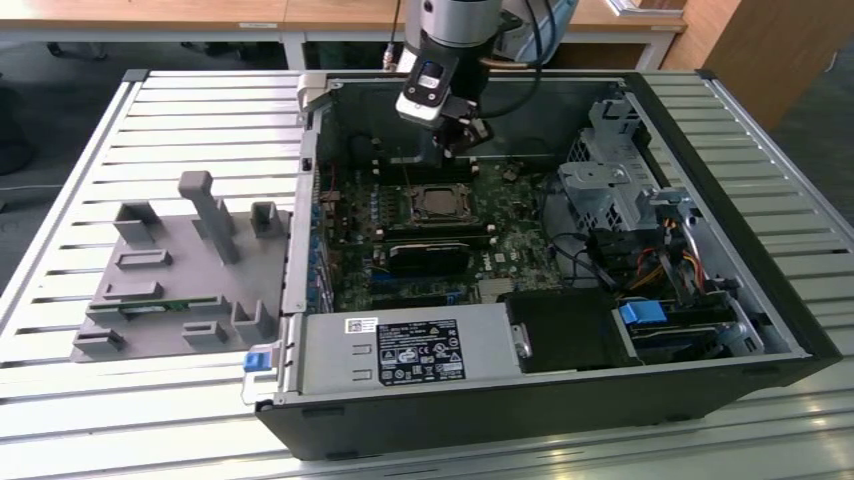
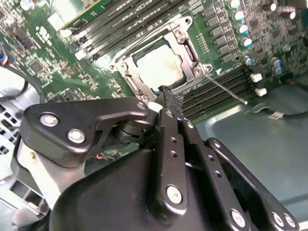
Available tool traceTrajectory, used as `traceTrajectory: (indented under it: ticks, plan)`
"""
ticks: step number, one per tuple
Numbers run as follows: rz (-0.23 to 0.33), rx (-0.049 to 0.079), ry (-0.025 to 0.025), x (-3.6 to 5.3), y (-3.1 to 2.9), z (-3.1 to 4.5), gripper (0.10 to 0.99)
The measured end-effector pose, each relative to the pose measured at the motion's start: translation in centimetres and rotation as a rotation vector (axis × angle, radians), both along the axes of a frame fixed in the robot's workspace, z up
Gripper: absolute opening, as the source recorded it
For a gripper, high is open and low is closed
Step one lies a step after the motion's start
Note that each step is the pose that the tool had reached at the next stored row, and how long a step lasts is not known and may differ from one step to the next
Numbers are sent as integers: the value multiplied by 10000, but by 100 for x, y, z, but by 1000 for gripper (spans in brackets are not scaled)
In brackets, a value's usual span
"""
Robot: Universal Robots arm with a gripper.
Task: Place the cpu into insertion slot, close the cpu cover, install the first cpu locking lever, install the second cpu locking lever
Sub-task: 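Install the first cpu locking lever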
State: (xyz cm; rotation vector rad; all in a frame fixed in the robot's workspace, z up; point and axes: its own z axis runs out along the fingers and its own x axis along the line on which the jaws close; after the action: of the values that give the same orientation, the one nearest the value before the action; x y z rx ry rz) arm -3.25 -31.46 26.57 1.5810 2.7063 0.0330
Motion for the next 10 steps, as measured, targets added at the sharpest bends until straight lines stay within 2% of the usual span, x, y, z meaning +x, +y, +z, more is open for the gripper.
traceTrajectory:
  ticks: [10]
  plan:
    - [1740, 0, 0, 0, 0, -4, 106]
